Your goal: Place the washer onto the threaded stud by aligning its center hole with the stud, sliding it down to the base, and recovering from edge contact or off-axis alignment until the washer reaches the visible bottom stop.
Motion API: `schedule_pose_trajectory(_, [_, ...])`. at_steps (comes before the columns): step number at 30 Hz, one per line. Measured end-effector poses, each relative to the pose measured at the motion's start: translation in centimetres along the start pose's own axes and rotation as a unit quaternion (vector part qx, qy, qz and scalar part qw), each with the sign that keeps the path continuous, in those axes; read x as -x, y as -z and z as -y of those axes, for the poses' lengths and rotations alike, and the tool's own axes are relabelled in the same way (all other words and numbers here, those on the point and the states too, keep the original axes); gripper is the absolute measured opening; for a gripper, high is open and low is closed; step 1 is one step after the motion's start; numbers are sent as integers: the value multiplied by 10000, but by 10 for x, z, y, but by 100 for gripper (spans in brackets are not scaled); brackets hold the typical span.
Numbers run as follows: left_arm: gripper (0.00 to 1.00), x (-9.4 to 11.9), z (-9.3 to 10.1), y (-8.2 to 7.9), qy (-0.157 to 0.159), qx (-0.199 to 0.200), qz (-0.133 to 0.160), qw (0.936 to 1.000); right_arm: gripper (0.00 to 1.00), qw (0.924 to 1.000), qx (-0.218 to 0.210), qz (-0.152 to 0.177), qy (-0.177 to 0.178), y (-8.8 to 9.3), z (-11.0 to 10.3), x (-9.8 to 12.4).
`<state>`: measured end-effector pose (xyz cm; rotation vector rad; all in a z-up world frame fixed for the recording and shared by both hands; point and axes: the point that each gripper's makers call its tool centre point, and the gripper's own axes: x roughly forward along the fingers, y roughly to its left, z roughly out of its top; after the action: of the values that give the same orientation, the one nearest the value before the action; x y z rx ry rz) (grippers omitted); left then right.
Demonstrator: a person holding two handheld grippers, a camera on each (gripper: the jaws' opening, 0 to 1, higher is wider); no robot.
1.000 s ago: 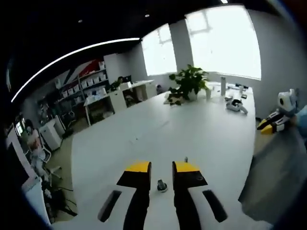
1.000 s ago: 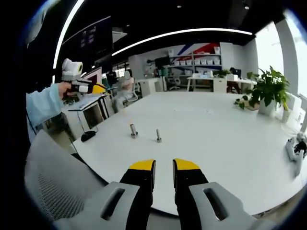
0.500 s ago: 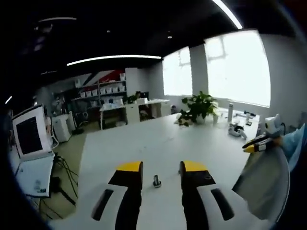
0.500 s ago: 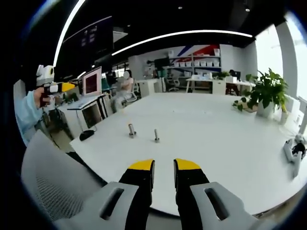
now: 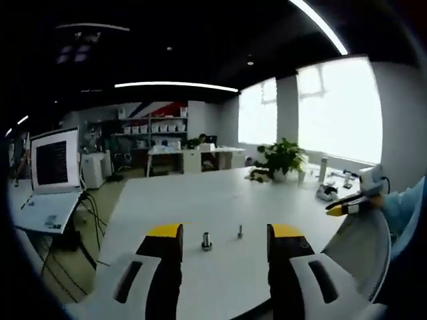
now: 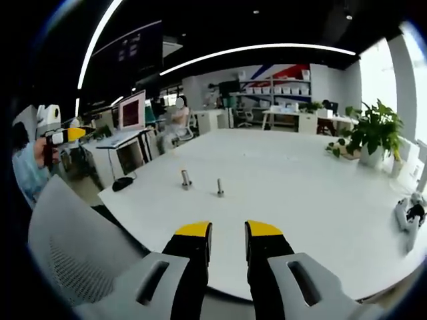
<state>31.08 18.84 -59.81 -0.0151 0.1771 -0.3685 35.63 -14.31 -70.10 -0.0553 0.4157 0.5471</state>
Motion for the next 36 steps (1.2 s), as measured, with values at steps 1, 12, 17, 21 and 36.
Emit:
schedule_pose_trajectory(1, [57,-3,10,2,-6,28,25,10000,22,10000,9,-38,-39,0,-1,-1])
schedule_pose_trajectory(12, [88,-38,39,9,-590,-102,507,9969,22,9996,87,-89,-253,4,-5,-1])
schedule_pose_trajectory(17, [84,-56,20,34,-1295,-848,-127,9879,22,9993,92,-105,-355,4,-8,-3])
schedule_pose_trajectory(21, [76,-47,8,45,-1730,-1373,-382,9745,20,9991,136,-58,-408,2,-11,-3])
schedule_pose_trajectory(36, [78,-43,-2,62,-1897,-1427,-872,9675,20,9991,81,65,-413,-2,-12,-4])
